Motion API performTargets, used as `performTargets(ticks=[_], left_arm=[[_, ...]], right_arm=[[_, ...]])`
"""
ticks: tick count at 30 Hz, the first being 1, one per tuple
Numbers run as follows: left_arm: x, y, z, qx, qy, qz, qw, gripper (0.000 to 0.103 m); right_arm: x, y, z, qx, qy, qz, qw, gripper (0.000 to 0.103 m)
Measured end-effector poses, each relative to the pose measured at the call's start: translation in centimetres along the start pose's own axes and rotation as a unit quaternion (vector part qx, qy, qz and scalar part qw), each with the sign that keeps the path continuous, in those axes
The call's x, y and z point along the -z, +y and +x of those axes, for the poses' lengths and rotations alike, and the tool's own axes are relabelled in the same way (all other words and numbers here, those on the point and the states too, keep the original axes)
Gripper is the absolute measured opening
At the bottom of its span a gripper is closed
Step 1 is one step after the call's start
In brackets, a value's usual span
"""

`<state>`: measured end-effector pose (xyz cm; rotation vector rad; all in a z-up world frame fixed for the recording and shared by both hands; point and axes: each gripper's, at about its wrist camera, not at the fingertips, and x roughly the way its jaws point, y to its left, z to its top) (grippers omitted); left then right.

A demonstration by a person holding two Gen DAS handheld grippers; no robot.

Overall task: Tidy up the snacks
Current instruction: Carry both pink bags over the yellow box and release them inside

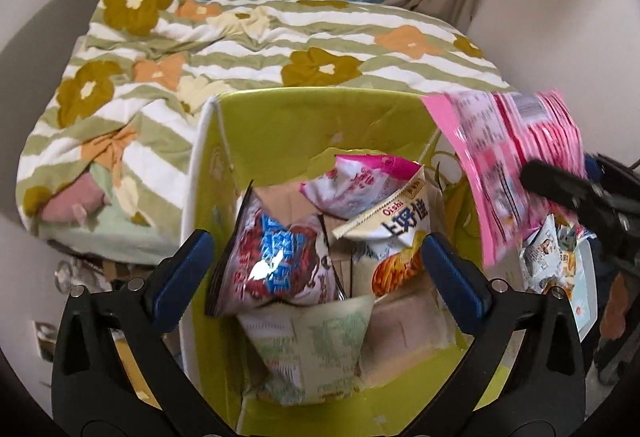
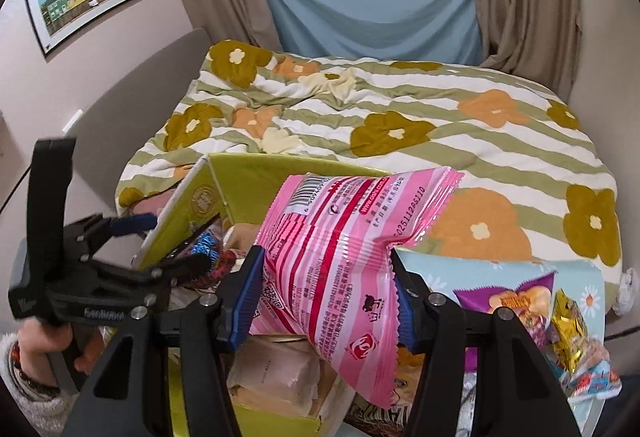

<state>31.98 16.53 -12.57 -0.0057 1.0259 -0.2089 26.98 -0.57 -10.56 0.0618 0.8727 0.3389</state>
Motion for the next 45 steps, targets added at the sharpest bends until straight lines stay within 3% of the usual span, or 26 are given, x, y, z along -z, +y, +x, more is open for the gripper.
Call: performTargets(ticks=[17,18,21,22,33,45], left_arm=[[1.8,2.3,-0.3,-0.027,0.016,-0.031,0.9990,0.103],[1.9,2.4,-0.3,-0.026,0.017,-0.032,0.9990,0.103],[2.2,2.4,-0.1,-0.024,0.020,-0.035,0.9989,0.103],[2.3,2.5,-0.1,-0.024,0.021,-0.036,0.9989,0.103],[2.9,1.8,-1.2,-0.025,0.014,-0.032,0.9991,0.103],[2.9,-1.6,-6.4,-0.019,-0.019,0.002,0.9996,0.103]], right_arm=[[-3.7,3.5,7.9,-0.087,0.056,-0.030,0.994,0.055],[-3.7,3.6,8.1,-0.092,0.053,-0.027,0.994,0.060],[-3.6,3.9,8.0,-0.096,0.039,-0.028,0.994,0.100],[-3.5,4.0,7.9,-0.096,0.033,-0.030,0.994,0.102],[-2.5,3.3,5.5,-0.082,0.020,-0.039,0.996,0.102],[-1.1,1.9,-3.1,-0.058,-0.019,-0.019,0.998,0.102]])
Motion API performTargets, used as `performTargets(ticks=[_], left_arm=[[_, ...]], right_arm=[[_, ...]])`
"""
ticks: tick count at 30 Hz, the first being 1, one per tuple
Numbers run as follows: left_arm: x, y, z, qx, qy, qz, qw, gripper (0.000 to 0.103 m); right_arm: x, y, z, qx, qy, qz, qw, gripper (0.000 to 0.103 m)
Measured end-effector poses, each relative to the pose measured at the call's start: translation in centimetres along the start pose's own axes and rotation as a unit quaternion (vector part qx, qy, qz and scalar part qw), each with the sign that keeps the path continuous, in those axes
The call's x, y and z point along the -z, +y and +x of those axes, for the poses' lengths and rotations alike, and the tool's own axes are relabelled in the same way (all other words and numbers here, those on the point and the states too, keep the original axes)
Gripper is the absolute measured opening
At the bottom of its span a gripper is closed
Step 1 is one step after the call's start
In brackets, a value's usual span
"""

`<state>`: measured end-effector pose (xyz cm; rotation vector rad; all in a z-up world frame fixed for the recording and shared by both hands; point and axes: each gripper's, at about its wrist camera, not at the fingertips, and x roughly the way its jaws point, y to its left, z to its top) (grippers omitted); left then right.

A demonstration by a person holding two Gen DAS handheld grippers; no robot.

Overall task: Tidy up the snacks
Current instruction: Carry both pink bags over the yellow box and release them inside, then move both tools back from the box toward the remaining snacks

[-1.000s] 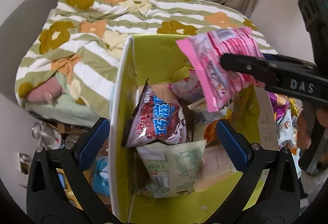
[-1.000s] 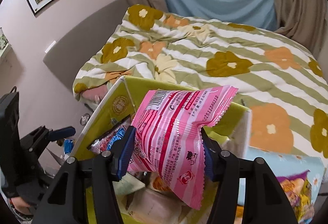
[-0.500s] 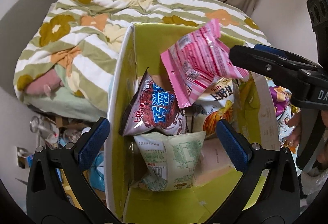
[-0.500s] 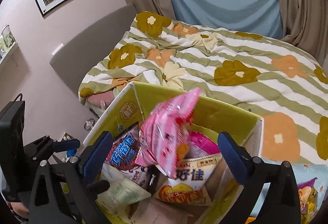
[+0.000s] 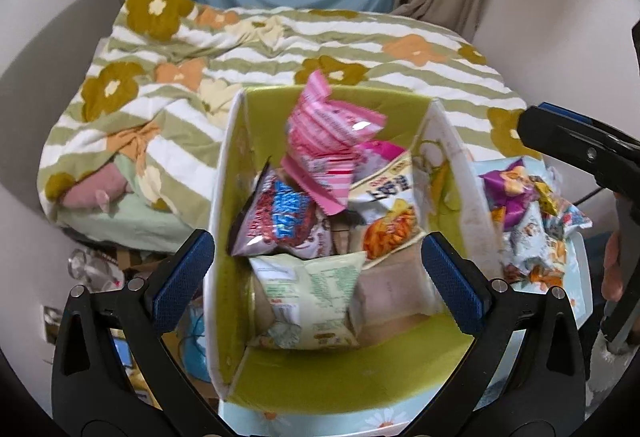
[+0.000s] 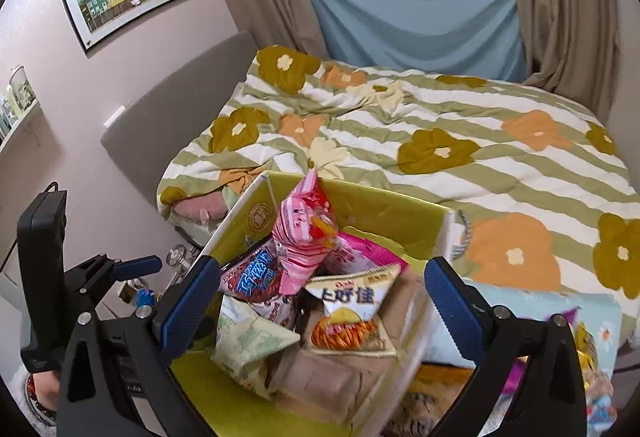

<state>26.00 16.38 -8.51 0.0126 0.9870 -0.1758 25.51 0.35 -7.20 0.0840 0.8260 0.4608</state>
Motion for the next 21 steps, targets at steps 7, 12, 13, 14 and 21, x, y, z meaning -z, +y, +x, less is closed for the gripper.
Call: performTargets(ticks=[7,12,13,14,21], left_arm=[[0.0,-4.4,-1.5,0.054,-0.008,0.039,0.9977,0.103],[0.8,-9.2,-0.9,0.093,0.004,0.078,0.9926,0.103],[1.1,-10.0,-0.6,0.099,0.007,0.081,0.9917,0.103],[1.2,-11.1,-0.3,0.108,0.012,0.085,0.9904,0.103],[2.1,-17.8,0.9,0.116,0.021,0.124,0.9853,0.103]], right_arm=[[2.5,-2.2,-6.5,0.055,-0.025,0.046,0.997,0.102],[5.3,-5.3,-10.7,0.113,-0.032,0.084,0.990,0.102],[6.0,-6.2,-11.6,0.125,-0.032,0.093,0.987,0.102],[6.6,-6.9,-12.3,0.137,-0.032,0.100,0.985,0.102],[10.4,-13.2,-16.5,0.201,-0.024,0.141,0.969,0.102]])
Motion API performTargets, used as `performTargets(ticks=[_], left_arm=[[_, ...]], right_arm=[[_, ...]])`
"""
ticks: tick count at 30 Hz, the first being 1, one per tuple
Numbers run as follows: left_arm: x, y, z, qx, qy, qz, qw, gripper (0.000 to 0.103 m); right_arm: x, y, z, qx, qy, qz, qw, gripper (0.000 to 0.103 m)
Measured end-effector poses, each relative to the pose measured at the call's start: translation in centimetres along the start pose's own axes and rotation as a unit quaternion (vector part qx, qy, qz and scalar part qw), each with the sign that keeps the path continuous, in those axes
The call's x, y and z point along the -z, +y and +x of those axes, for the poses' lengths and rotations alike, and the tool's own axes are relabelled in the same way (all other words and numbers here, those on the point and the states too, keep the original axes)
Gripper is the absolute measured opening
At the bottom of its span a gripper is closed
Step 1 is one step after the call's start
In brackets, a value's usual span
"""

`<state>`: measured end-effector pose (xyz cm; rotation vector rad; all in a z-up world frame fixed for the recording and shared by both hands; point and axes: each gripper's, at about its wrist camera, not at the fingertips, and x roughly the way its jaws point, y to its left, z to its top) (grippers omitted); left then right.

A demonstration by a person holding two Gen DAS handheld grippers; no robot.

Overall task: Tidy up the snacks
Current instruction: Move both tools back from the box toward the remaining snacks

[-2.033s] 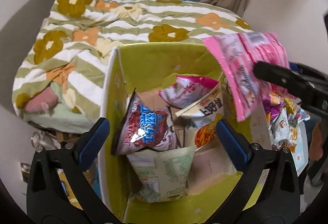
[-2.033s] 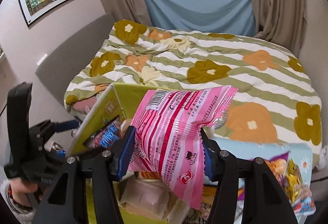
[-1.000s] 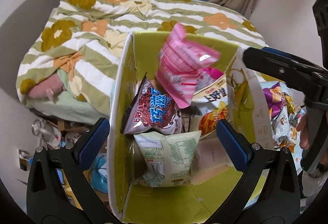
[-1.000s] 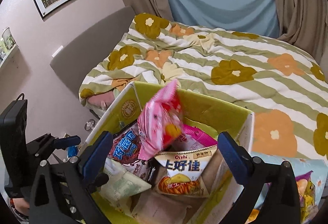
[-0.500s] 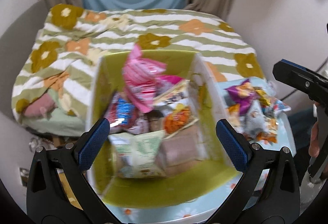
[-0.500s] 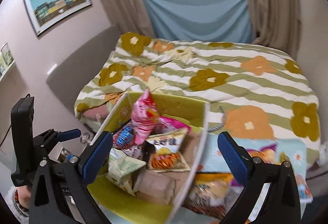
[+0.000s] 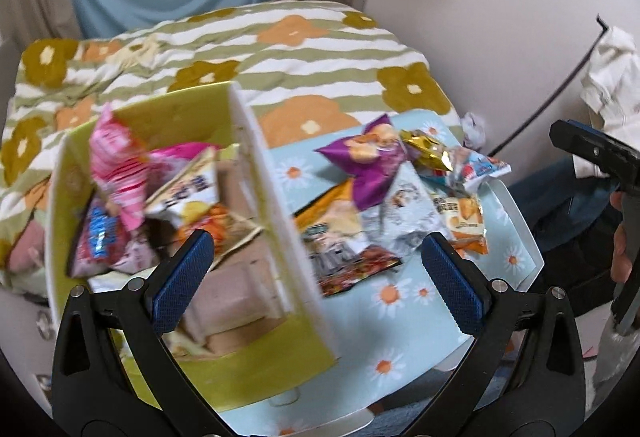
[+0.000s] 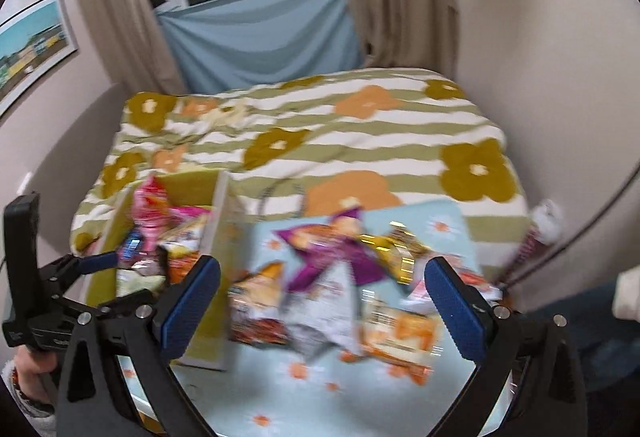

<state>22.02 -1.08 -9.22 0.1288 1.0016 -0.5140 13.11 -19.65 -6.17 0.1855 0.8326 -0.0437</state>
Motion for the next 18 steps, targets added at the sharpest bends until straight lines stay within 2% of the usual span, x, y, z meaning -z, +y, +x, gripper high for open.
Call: performTargets(ticks=[9,14,18], left_arm=[[0.3,-6.8,6.9,-0.038,0.053,0.078,0.9948,0.103],[0.8,-9.2,10.6,-0.056,0.085,0.124,0.9870,0.103],[1.4,-11.4,13.5,-0.071,0.105,0.171,0.9771,0.103]], right_arm=[[0.3,-9.4,2.6,-0.006,0.043,0.009,0.999,0.102],[0.8,-12.9,5.9,-0.019,0.077,0.012,0.997,0.102],[1.5,-14.9,9.2,-0.030,0.114,0.021,0.993,0.102]])
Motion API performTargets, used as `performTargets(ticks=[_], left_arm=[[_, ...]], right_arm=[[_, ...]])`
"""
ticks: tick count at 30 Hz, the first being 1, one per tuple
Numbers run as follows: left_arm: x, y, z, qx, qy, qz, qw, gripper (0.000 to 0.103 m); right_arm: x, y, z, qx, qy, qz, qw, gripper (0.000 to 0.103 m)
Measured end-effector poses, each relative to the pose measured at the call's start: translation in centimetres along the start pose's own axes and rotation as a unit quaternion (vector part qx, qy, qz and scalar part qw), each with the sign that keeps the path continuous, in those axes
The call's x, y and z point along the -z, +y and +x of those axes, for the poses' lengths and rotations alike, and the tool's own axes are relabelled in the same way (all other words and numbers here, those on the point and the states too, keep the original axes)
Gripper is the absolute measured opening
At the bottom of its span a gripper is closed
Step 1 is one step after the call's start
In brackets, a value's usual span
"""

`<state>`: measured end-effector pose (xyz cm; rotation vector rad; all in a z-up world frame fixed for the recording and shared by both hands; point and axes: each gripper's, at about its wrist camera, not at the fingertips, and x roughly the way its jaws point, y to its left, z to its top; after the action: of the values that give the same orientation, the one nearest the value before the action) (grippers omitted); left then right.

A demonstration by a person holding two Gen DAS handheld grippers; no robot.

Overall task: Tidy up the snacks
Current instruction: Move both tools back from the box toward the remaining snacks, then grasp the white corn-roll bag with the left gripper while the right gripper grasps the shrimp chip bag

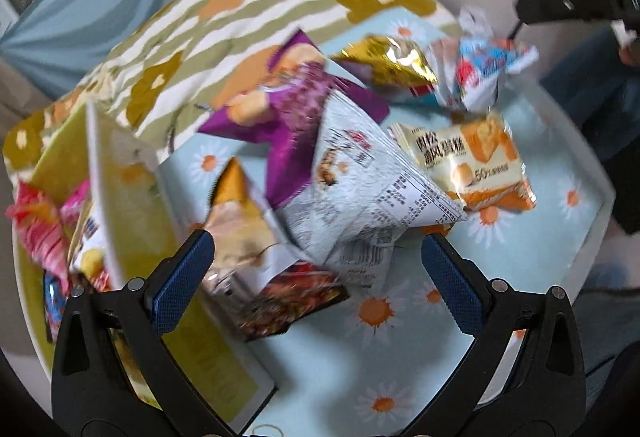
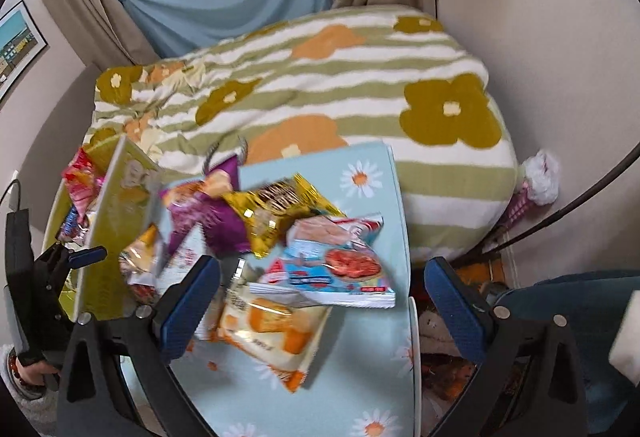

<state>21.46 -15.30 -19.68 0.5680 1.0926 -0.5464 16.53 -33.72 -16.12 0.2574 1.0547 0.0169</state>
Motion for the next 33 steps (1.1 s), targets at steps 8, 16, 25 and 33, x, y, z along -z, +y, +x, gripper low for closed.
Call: performTargets(ticks=[8,16,25,33], left_arm=[[-1.1,-2.0,2.8,-0.019,0.025,0.057,0.9979,0.094],[-1.9,-2.2,4.8,0.001,0.041,0.070,0.9967,0.086],[-2.0,-2.7,5.0,0.017,0.034,0.084,0.9957,0.057],[-1.9,-2.1,4.3,0.019,0.032,0.067,0.9971,0.051]], right_arm=[[0.1,-1.3,2.8,-0.026,0.030,-0.007,0.999,0.102],[-0.4,-0.9,4.8,-0.038,0.054,-0.011,0.998,0.102],[-1.0,-1.0,7.2,-0.038,0.081,-0.001,0.996,0.102],[-1.4,-0.4,8.8,-0.029,0.102,-0.010,0.994,0.102]])
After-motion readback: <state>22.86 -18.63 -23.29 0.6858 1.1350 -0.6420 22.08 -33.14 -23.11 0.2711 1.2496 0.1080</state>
